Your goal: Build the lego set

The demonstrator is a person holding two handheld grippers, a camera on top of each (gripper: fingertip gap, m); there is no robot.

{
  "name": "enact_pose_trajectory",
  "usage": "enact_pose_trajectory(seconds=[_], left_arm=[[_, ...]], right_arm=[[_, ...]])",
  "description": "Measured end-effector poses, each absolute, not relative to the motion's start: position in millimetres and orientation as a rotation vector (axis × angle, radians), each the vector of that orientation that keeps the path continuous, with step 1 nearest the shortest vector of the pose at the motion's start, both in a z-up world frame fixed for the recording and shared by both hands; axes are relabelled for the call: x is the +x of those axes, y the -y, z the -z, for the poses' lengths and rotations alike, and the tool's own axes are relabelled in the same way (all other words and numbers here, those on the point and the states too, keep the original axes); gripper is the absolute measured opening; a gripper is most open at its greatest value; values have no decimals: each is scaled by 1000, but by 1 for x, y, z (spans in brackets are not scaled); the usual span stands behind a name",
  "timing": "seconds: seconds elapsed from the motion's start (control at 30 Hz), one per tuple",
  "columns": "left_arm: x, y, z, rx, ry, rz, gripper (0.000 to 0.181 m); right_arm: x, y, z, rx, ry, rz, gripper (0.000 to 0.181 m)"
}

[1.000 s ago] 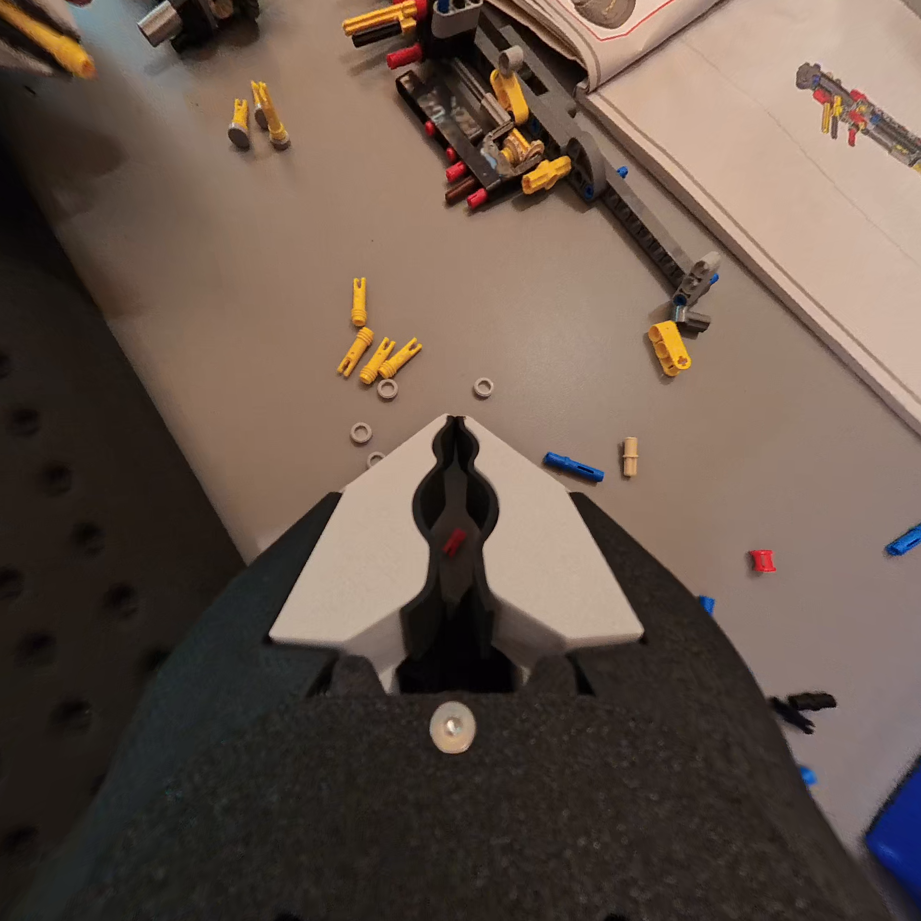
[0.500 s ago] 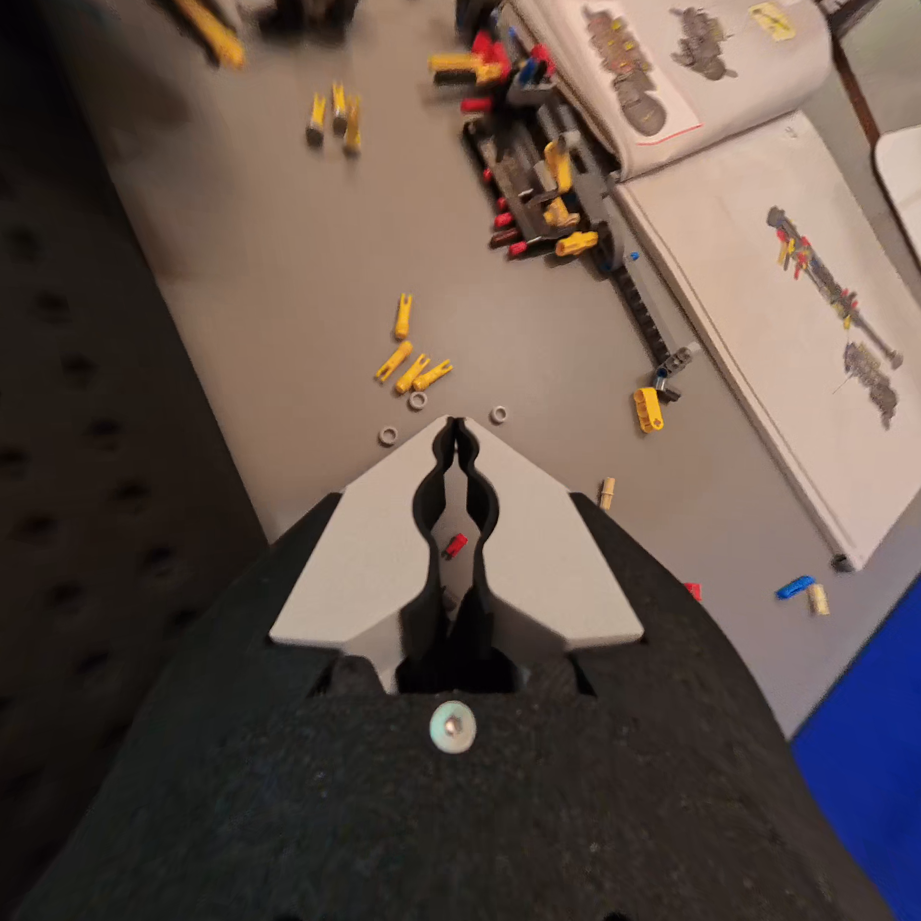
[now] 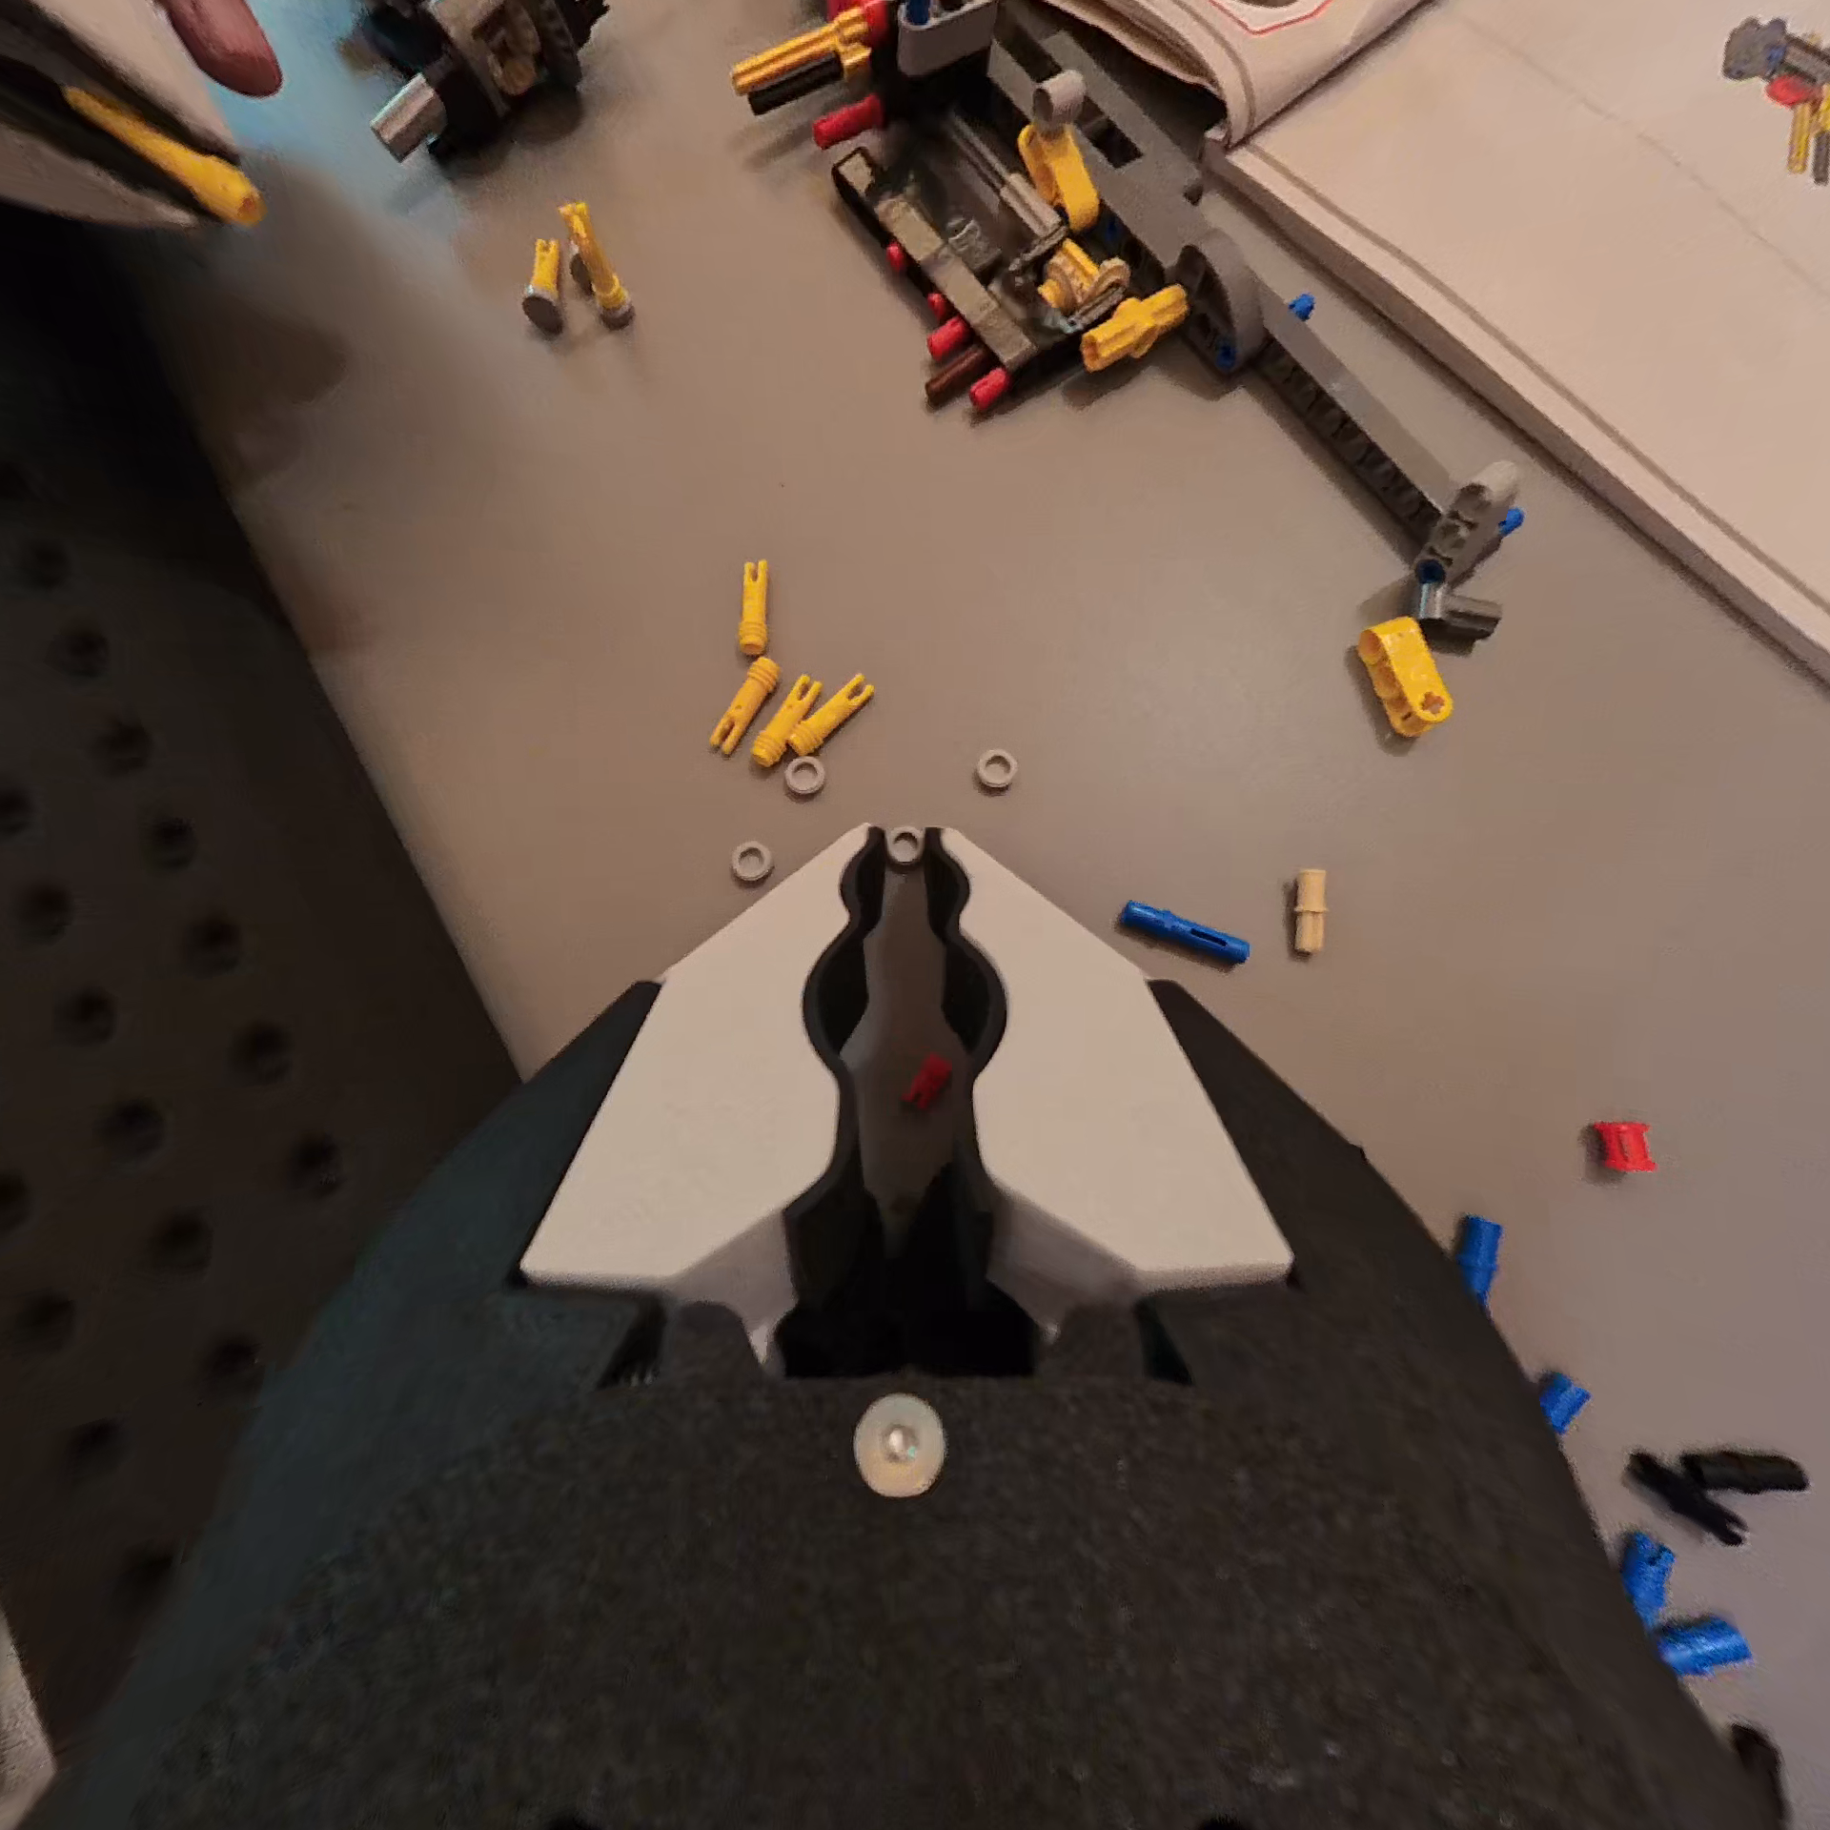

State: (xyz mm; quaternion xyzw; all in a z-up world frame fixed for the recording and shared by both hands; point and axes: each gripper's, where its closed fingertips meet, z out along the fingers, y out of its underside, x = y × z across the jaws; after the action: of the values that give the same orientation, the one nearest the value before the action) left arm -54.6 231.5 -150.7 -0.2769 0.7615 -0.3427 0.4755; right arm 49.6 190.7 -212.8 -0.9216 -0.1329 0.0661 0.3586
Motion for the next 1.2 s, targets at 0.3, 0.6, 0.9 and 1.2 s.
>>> enact_pose_trajectory(seconds=[0.3, 0.6, 0.9, 1.2], left_arm=[[-55, -231, 149, -672, -1858, 844, 3], [-55, -233, 149, -666, -1851, 826, 3], [-57, -237, 146, -675, -1834, 829, 3], [-58, -233, 146, -655, -1842, 829, 4]], right_arm=[[69, -190, 208, -2202, 1234, 791, 7], [93, -184, 204, -2037, 2092, 1023, 7], [84, -169, 201, -2205, 1935, 842, 23], [78, -175, 191, -2462, 696, 57, 15]])
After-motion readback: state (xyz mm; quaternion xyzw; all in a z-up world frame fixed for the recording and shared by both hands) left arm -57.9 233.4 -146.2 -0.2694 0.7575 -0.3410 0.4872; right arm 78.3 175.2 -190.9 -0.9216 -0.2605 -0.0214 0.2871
